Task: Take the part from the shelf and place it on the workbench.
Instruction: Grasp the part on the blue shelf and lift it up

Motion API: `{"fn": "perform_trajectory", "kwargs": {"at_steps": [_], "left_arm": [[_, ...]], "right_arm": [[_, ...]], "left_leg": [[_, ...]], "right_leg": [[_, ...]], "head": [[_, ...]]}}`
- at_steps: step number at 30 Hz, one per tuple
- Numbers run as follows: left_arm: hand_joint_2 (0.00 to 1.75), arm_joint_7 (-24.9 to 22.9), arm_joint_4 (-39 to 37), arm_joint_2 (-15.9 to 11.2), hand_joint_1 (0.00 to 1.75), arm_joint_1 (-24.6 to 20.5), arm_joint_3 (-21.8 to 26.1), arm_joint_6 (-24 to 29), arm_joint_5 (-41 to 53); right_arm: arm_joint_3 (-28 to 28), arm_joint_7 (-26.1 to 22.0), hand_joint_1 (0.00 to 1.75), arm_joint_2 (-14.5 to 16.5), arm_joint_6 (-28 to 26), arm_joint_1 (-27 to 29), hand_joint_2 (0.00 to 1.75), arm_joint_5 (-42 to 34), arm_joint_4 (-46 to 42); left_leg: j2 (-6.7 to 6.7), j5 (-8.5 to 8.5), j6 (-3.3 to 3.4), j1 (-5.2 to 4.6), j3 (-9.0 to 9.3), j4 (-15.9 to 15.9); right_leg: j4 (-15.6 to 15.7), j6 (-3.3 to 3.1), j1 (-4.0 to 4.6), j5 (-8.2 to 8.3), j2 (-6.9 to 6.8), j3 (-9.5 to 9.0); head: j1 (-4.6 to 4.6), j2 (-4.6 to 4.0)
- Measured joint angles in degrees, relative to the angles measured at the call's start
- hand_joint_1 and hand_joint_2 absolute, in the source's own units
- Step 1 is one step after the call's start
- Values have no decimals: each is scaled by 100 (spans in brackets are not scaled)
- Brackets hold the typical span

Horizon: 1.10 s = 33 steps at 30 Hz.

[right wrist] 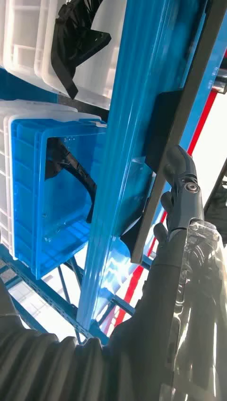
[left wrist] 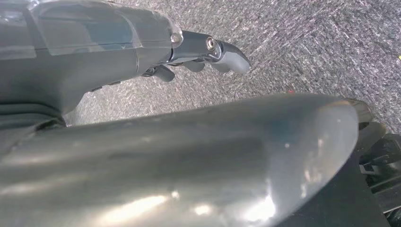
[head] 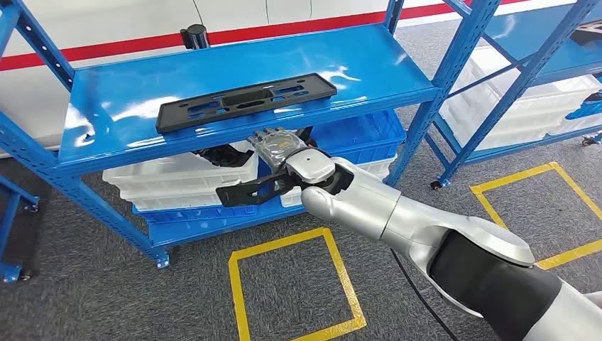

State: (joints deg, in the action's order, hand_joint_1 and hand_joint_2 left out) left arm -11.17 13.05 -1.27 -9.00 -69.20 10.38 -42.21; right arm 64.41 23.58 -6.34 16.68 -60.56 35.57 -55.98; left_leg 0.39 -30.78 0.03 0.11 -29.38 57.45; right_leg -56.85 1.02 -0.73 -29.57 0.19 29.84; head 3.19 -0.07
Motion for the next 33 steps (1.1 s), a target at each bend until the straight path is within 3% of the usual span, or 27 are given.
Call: {"fn": "perform_trajectory", "kwargs": {"at_steps": [13,16,18,20,21,22,23,25,26,27,31,33], "left_arm": [[0,8,0,-3,0,0,2,0,10],[0,15,1,-2,0,-4,2,1,29],[0,19,1,2,0,-6,2,4,41],[0,24,-1,4,0,-5,2,7,49],[0,26,-1,5,0,-3,2,7,52],[0,30,-2,6,0,-1,2,8,56],[0,33,-2,7,0,0,2,8,59],[0,41,-2,14,0,3,2,8,61],[0,45,-2,20,0,-1,2,8,62],[0,49,-2,26,0,-5,2,10,63],[0,59,-2,48,0,-14,2,15,73],[0,63,-2,47,0,-18,2,22,76]], "right_arm": [[27,0,0,22,11,-14,175,2,8],[38,-1,0,42,11,-53,175,10,9],[38,0,0,46,13,-91,175,21,9],[44,0,0,46,20,-84,175,27,15],[48,0,0,46,26,-63,175,27,17],[51,0,0,46,31,-44,175,27,17],[54,0,0,45,34,-35,175,27,17],[57,-1,0,42,35,-38,175,30,18],[60,-1,0,39,37,-43,175,31,20],[65,-2,0,39,40,-45,175,30,21],[78,-4,0,38,50,-54,175,32,14],[78,-4,0,42,47,-71,175,35,8]], "left_leg": [[0,-12,22,-20,-28,48],[6,31,85,17,-1,-28],[20,65,133,51,39,-100],[31,60,146,50,49,-108],[31,49,148,50,57,-107],[26,32,146,50,75,-106],[16,7,137,50,106,-105],[-5,-64,95,51,194,-109],[-10,-98,66,48,221,-107],[-11,-121,34,47,223,-107],[1,-199,-85,39,146,-79],[-23,-382,-129,42,-25,258]], "right_leg": [[20,34,-19,22,-1,7],[10,80,-10,-1,2,26],[-366,106,-3,-182,2,222],[-1143,127,-3,-446,0,652],[-1469,133,-4,-499,0,863],[-1618,131,-4,-442,-1,996],[-1537,118,-4,-257,-1,1026],[-886,61,6,278,0,842],[-572,25,22,467,2,736],[-348,-13,39,537,2,655],[-88,-135,49,359,5,562],[-32,-181,21,321,5,503]], "head": [[-8,0],[-4,0],[25,0],[43,0],[42,0],[41,0],[48,0],[58,0],[43,0],[34,0],[28,0],[-10,0]]}}
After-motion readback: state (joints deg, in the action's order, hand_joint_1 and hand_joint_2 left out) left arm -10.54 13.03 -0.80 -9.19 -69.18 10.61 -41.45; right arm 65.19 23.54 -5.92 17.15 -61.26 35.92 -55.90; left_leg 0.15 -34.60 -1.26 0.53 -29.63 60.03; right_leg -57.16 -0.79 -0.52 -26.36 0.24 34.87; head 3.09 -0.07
